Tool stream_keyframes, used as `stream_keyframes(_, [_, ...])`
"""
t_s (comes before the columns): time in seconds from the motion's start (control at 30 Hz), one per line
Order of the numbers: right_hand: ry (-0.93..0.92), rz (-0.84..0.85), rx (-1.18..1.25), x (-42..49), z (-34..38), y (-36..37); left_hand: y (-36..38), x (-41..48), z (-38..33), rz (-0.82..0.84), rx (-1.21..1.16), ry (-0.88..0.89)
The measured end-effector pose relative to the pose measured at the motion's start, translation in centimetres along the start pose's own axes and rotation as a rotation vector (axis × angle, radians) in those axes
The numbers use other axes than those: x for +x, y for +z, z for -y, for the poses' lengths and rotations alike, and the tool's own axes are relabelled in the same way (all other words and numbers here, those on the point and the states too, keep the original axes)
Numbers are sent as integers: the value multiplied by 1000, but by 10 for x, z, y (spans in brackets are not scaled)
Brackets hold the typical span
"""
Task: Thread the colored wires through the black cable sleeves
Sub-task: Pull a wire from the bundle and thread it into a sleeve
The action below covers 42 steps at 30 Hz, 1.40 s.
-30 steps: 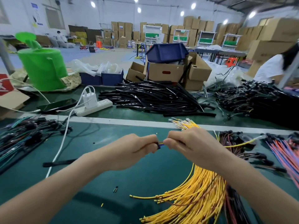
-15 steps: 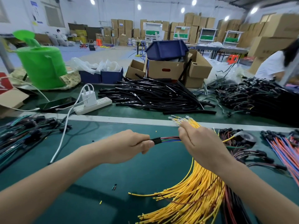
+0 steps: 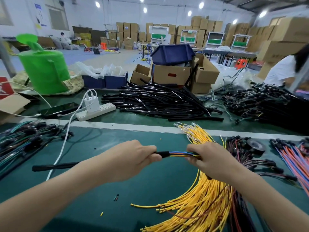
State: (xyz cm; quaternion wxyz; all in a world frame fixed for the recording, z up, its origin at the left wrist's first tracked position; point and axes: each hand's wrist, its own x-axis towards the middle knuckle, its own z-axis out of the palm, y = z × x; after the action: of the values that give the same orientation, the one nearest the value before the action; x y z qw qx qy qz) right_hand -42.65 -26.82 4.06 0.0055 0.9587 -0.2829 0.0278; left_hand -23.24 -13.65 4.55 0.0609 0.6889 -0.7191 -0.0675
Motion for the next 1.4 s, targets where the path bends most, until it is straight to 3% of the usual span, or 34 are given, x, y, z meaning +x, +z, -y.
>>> stream_keyframes(0.13, [-71, -12, -110, 5, -5, -1, 3, 2, -3, 25, -38, -25])
stream_keyframes(0.33, [-96, 96, -296, 4, 7, -17, 3, 2, -21, 134, 159, -22])
stream_keyframes(0.6, [-208, -74, -79, -5, 39, -22, -2, 3, -32, 81, 69, 58])
stream_keyframes(0.73, [-142, -212, 11, -10, 31, -20, -4, -3, -22, 32, 79, 22])
stream_keyframes(0.87, [-34, -180, 56, -14, 24, -17, -2, -9, -18, 26, 24, -25])
stream_keyframes(1.2, [-223, -120, -131, -22, 37, -33, -6, -14, -44, 94, 134, 58])
stream_keyframes(1.4, [-335, -310, -6, -32, 48, -22, -2, -9, -52, 105, 224, 128])
